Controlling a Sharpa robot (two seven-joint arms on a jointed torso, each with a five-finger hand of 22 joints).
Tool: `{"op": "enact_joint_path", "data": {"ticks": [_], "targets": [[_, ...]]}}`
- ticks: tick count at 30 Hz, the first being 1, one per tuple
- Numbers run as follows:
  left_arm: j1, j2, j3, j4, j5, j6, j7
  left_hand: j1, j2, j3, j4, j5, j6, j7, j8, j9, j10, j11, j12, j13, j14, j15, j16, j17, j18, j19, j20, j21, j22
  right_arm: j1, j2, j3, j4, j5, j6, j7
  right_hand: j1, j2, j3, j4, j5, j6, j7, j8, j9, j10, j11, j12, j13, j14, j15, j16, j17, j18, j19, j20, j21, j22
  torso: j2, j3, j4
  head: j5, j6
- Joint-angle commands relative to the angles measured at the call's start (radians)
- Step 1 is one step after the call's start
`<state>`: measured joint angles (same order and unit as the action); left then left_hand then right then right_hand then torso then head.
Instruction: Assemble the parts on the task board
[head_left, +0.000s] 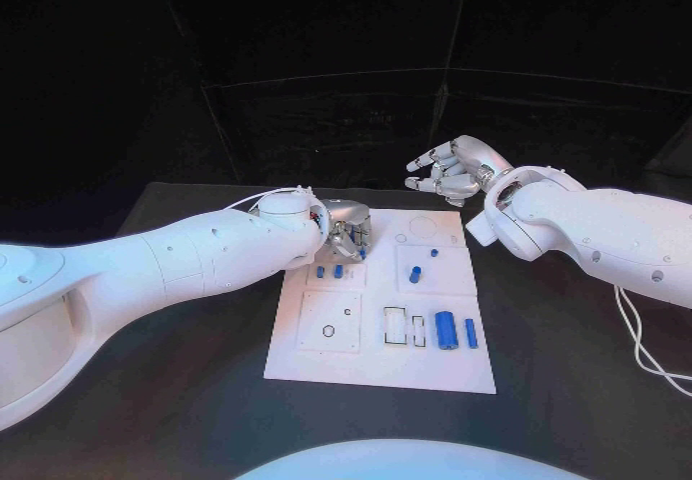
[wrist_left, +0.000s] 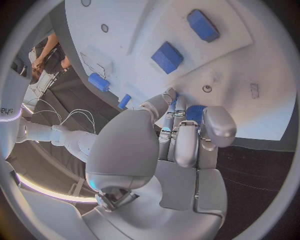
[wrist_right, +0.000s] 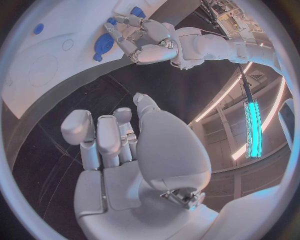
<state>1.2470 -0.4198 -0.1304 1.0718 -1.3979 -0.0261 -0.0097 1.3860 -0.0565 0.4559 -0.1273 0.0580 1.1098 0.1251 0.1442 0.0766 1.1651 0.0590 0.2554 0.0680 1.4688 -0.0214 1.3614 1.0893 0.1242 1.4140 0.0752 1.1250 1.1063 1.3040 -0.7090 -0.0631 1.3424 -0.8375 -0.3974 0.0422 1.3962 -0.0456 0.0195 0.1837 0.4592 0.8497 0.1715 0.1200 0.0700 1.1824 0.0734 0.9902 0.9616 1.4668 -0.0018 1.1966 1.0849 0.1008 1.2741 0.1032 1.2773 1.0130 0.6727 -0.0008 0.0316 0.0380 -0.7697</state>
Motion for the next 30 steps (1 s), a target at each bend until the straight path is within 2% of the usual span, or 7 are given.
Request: {"op": "enact_joint_path", "data": {"ticks": [1,3,11,13,15,19,30], "targets": [[0.0,-0.017,0.001,0.026,0.024,-0.013,0.014,-0.008,0.0,0.007,0.001,-0.003,0.004,0.003,-0.004,-0.001,0.008,0.0,-0.005,0.001,0.019,-0.003,-0.007,-0.005,-0.017,0.004,0.0,0.003,0.001,0.002,0.001,0.001,0.0,-0.001,0.005,0.0,0.007,0.002,0.001,-0.003,0.006,0.0,-0.005,0.004,0.0,-0.004,-0.001,-0.002,0.0,0.011,-0.006,-0.006,0.0,0.011,-0.004,-0.004,-0.006,0.0,-0.001,-0.0002,0.0017,0.001,0.002],[0.002,-0.03,0.008,0.045,0.032,-0.017,0.014,-0.011,-0.001,0.009,0.0,-0.003,0.005,0.003,-0.004,-0.001,0.008,0.0,-0.007,0.001,0.019,-0.003,-0.007,-0.005,-0.017,0.004,0.0,0.003,0.001,0.002,0.0,0.001,0.0,-0.001,0.004,-0.001,0.006,0.004,0.001,-0.002,0.007,0.0,-0.005,0.005,0.0,-0.003,-0.001,-0.002,0.0,0.012,-0.006,-0.006,0.0,0.011,-0.004,-0.004,-0.006,0.001,-0.002,-0.0001,0.0024,0.002,0.003],[0.006,-0.077,0.056,0.103,0.07,-0.012,0.005,-0.019,-0.002,0.012,0.0,-0.003,0.008,0.004,-0.006,-0.001,0.01,0.001,-0.011,0.001,0.019,-0.002,-0.008,-0.008,-0.017,0.004,0.001,0.003,0.002,0.002,0.002,0.001,-0.004,-0.001,0.004,-0.003,0.006,0.004,0.001,-0.002,0.007,0.0,-0.005,0.005,0.0,-0.003,-0.001,-0.002,0.0,0.012,-0.006,-0.006,0.0,0.011,-0.004,-0.004,-0.006,0.001,-0.003,-0.0006,0.0056,0.009,0.007],[0.007,-0.086,0.061,0.108,0.08,0.002,0.0,-0.021,-0.002,0.013,0.001,-0.003,0.008,0.004,-0.006,-0.001,0.011,0.001,-0.012,0.001,0.018,-0.002,-0.008,-0.01,-0.017,0.004,0.001,0.003,0.002,0.002,0.004,0.001,-0.005,-0.001,0.005,-0.003,0.006,0.004,0.001,-0.001,0.007,0.001,-0.005,0.005,0.0,-0.003,0.0,-0.002,0.0,0.012,-0.006,-0.006,0.0,0.011,-0.004,-0.004,-0.006,0.0,-0.003,0.0002,0.0059,0.012,0.009],[0.007,-0.092,0.063,0.112,0.085,0.011,-0.003,-0.022,-0.002,0.013,0.001,-0.003,0.008,0.004,-0.006,-0.001,0.011,0.001,-0.012,0.001,0.018,-0.002,-0.008,-0.011,-0.017,0.004,0.001,0.003,0.002,0.002,0.005,0.001,-0.006,-0.001,0.006,-0.002,0.005,0.006,0.001,-0.001,0.008,0.001,-0.005,0.005,0.0,-0.003,0.0,-0.001,0.0,0.012,-0.006,-0.006,0.001,0.012,-0.004,-0.004,-0.007,0.0,-0.002,0.0005,0.0046,0.013,0.009],[0.008,-0.12,0.067,0.126,0.092,0.033,-0.01,-0.028,-0.003,0.014,0.001,-0.003,0.01,0.005,-0.007,-0.001,0.012,0.002,-0.015,0.001,0.018,-0.002,-0.009,-0.014,-0.017,0.003,0.002,0.003,0.002,0.002,0.007,0.001,-0.009,-0.001,0.008,-0.002,0.005,0.006,0.001,-0.001,0.008,0.001,-0.005,0.005,0.0,-0.003,0.0,-0.001,0.0,0.012,-0.006,-0.006,0.001,0.012,-0.004,-0.004,-0.007,0.0,-0.001,-0.0019,0.0039,0.015,0.01],[0.007,-0.182,0.067,0.136,0.105,0.069,-0.025,-0.035,-0.006,0.014,0.001,-0.003,0.013,0.004,-0.008,-0.001,0.015,0.001,-0.017,0.001,0.017,-0.002,-0.01,-0.017,-0.017,0.003,0.002,0.003,0.003,0.002,0.006,0.001,-0.011,-0.001,0.01,-0.003,0.005,0.006,0.001,-0.001,0.008,0.001,-0.005,0.005,0.0,-0.003,0.0,-0.001,0.0,0.012,-0.006,-0.006,0.001,0.012,-0.004,-0.004,-0.007,0.0,0.001,-0.0005,0.0019,0.016,0.007]]}}
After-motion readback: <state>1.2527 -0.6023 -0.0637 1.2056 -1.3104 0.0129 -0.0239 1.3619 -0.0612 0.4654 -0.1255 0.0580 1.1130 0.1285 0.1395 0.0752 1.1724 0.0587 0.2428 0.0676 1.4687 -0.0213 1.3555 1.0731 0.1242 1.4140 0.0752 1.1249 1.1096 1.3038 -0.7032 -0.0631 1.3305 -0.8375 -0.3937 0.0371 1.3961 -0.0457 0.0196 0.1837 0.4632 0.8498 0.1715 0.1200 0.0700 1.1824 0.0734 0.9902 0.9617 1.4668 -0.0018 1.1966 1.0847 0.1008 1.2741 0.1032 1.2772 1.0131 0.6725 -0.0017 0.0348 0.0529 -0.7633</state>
